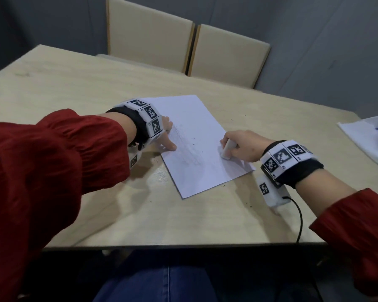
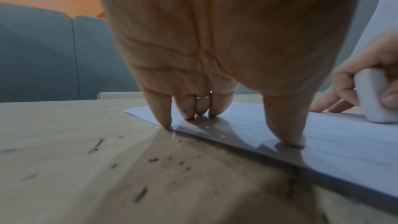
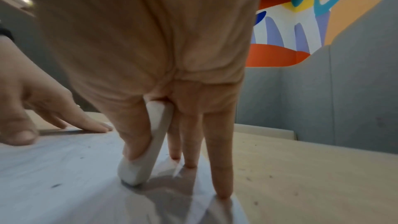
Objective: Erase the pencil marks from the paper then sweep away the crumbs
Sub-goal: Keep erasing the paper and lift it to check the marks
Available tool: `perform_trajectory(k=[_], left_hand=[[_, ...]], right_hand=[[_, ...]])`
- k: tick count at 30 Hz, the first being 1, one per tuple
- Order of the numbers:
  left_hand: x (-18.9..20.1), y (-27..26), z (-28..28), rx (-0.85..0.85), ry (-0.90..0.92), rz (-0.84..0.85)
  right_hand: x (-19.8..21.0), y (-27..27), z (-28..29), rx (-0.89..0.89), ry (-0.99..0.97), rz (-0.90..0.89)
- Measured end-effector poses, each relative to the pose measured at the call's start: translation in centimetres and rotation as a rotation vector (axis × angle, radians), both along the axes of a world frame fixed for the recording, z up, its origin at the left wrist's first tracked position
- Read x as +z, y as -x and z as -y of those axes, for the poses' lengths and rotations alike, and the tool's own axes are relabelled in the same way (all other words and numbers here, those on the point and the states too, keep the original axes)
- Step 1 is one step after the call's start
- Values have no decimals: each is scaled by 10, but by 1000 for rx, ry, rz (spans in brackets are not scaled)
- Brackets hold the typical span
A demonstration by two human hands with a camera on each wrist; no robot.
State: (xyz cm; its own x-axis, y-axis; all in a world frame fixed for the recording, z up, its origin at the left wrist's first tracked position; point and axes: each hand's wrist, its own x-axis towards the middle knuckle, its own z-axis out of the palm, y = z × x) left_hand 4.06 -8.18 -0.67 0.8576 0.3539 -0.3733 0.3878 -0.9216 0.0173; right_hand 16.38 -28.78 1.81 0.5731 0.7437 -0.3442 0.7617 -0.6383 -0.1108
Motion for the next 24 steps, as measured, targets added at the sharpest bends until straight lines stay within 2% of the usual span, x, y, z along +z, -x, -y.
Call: perform_trajectory(k=[4,7,9,13,15,20,24], left_hand=[[1,14,-6,-49,-50,8],[4,24,-7,-85,-97,-21],[6,26,-10,-92,-91,-29],[17,23,-21,-35,-34,127],[20,21,-24,-4,-34,151],[9,14,-24,-6,-29,32],[0,18,-27,-18,-67,20]], right_hand=[[6,-2,-10,6,100,92],[7,-3,-19,19,102,121],[5,-6,-26,33,57,149],[1,-6,-43,81,-128,115],[-2,0,-52,124,-172,83],[-8,1,-64,206,-146,121],[-6,-7,-60,176,-233,112]])
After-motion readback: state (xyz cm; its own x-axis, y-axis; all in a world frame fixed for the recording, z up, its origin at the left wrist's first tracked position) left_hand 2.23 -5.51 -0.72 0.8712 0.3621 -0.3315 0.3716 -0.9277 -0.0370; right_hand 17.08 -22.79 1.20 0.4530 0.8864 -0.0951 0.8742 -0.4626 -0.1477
